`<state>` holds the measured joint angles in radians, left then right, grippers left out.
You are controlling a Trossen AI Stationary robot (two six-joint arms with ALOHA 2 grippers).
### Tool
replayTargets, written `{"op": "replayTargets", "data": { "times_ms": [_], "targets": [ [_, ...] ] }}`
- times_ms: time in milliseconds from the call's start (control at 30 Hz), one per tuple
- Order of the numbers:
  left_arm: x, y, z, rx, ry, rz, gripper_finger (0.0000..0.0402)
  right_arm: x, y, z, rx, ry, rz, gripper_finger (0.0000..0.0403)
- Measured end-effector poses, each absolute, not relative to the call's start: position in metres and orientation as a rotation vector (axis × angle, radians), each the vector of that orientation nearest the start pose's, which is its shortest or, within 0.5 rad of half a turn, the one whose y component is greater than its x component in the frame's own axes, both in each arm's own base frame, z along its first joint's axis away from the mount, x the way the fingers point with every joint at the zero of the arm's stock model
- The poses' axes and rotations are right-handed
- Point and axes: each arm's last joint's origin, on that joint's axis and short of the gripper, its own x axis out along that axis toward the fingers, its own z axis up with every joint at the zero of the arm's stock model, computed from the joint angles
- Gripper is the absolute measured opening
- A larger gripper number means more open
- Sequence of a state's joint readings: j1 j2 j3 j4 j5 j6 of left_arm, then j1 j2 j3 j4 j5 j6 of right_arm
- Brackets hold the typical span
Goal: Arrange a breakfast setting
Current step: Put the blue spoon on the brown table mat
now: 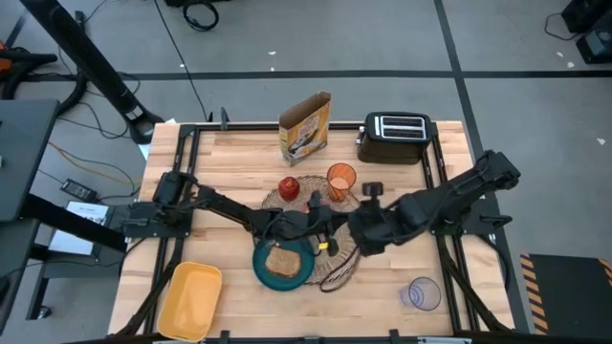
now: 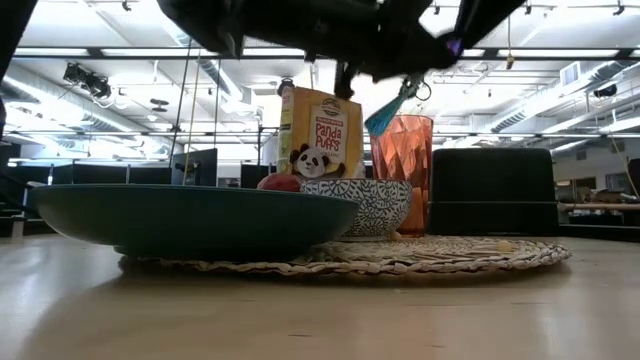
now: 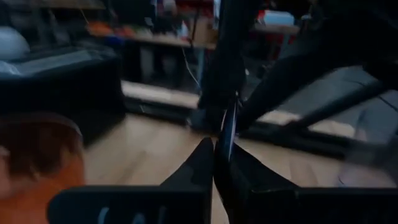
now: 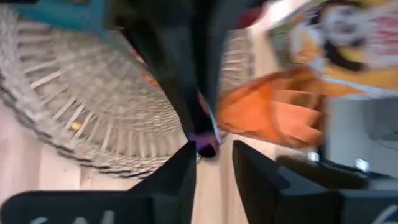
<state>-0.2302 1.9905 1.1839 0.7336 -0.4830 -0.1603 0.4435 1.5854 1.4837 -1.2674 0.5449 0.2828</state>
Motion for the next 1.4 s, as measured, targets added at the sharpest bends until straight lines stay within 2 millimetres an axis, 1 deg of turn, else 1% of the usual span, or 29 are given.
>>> {"op": "replayTargets", "data": {
  "times_ms": [133,300,367,467,567,667,733,833,900,967,1067,1167,1267,1400],
  "targets": [
    [0.418,-0.101,0.219,-0.059,-0.038,0.316,0.0019,0.247,0.119,0.333,-0.370,1.003,-0.373,0.0133],
    [0.407,-0.115,0.246,-0.017,-0.138,0.304,0.0019,0.216,0.130,0.355,-0.276,0.799,-0.441,0.0143],
    [0.402,-0.117,0.259,-0.031,-0.205,0.276,0.0019,0.206,0.134,0.354,-0.236,0.722,-0.464,0.0143],
    [0.399,-0.118,0.274,-0.057,-0.333,0.169,0.0019,0.200,0.139,0.341,-0.191,0.628,-0.481,0.0142],
    [0.398,-0.114,0.280,-0.082,-0.411,0.080,0.0019,0.206,0.146,0.322,-0.128,0.536,-0.453,0.0143],
    [0.400,-0.108,0.281,-0.074,-0.431,0.052,0.0019,0.219,0.157,0.309,-0.091,0.445,-0.351,0.0143],
    [0.401,-0.106,0.281,-0.070,-0.448,0.034,0.0019,0.227,0.161,0.309,-0.063,0.376,-0.269,0.0143],
    [0.399,-0.105,0.286,-0.056,-0.502,-0.008,0.0019,0.233,0.164,0.319,-0.033,0.267,-0.168,0.0142],
    [0.397,-0.107,0.288,-0.042,-0.535,-0.040,0.0019,0.236,0.163,0.326,-0.012,0.210,-0.149,0.0142],
    [0.395,-0.108,0.291,-0.027,-0.563,-0.050,0.0019,0.238,0.161,0.330,-0.003,0.183,-0.154,0.0142],
    [0.394,-0.107,0.292,-0.021,-0.585,-0.047,0.0019,0.244,0.157,0.330,0.004,0.176,-0.137,0.0142],
    [0.394,-0.106,0.293,-0.020,-0.594,-0.043,0.0019,0.252,0.154,0.326,0.013,0.192,-0.090,0.0142],
    [0.394,-0.104,0.293,-0.015,-0.601,-0.050,0.0019,0.258,0.152,0.321,0.019,0.208,-0.080,0.0139],
    [0.394,-0.103,0.294,0.007,-0.610,-0.041,0.0020,0.259,0.150,0.320,0.044,0.214,-0.091,0.0117]
  ]
}}
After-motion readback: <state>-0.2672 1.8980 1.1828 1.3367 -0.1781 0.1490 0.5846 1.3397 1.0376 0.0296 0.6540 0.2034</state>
